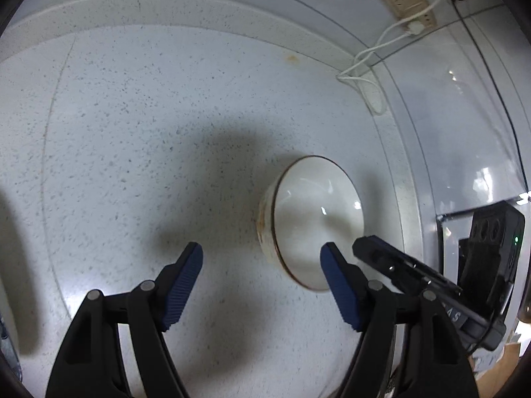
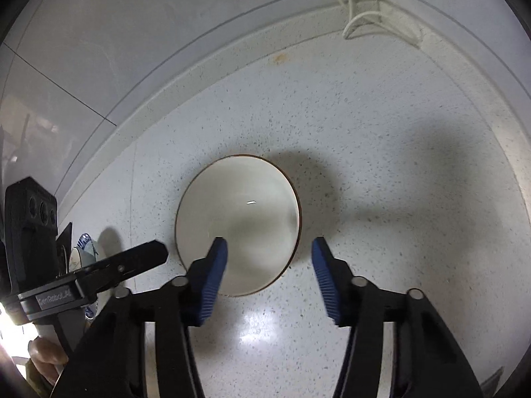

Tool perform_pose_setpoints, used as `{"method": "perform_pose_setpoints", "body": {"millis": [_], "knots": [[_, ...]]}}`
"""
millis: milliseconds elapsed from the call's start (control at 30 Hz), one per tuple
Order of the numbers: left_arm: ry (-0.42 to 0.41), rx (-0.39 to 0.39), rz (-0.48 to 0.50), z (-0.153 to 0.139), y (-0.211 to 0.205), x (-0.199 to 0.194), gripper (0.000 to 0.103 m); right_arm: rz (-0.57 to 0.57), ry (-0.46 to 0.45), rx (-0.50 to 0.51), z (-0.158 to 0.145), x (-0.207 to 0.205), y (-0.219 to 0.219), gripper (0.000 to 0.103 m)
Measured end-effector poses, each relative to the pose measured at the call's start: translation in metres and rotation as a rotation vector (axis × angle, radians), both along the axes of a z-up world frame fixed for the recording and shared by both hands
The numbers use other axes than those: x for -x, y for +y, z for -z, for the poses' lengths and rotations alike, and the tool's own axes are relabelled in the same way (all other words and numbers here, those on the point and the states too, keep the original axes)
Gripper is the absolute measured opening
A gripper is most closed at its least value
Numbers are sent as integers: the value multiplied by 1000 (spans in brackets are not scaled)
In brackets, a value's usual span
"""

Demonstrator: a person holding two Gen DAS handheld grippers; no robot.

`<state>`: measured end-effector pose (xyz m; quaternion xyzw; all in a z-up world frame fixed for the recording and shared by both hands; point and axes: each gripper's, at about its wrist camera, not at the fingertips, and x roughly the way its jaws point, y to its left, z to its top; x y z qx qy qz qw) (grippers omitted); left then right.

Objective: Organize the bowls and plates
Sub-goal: 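Reach to the plain white brown-rimmed bowl and grasp its rim with both grippers, then carry the white bowl and lower it into the flower-print bowl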

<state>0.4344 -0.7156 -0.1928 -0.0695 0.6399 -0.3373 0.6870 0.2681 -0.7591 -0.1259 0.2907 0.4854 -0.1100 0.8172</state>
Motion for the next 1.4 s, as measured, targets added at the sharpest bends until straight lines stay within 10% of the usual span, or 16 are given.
{"method": "perform_pose_setpoints", "body": {"millis": [200, 467, 1033, 1400], "knots": [[53, -29, 10, 26, -21, -5, 36, 8, 35, -12, 15, -8, -6, 22], [100, -1, -12, 37, -28, -6, 18, -2, 80, -5, 25, -20, -7, 18], [147, -10, -85, 24, 35, 46, 17, -67, 117, -6, 21, 13, 49, 12], [127, 51, -177, -35, 150, 81, 17, -134, 88, 18, -28, 28, 156, 12]]}}
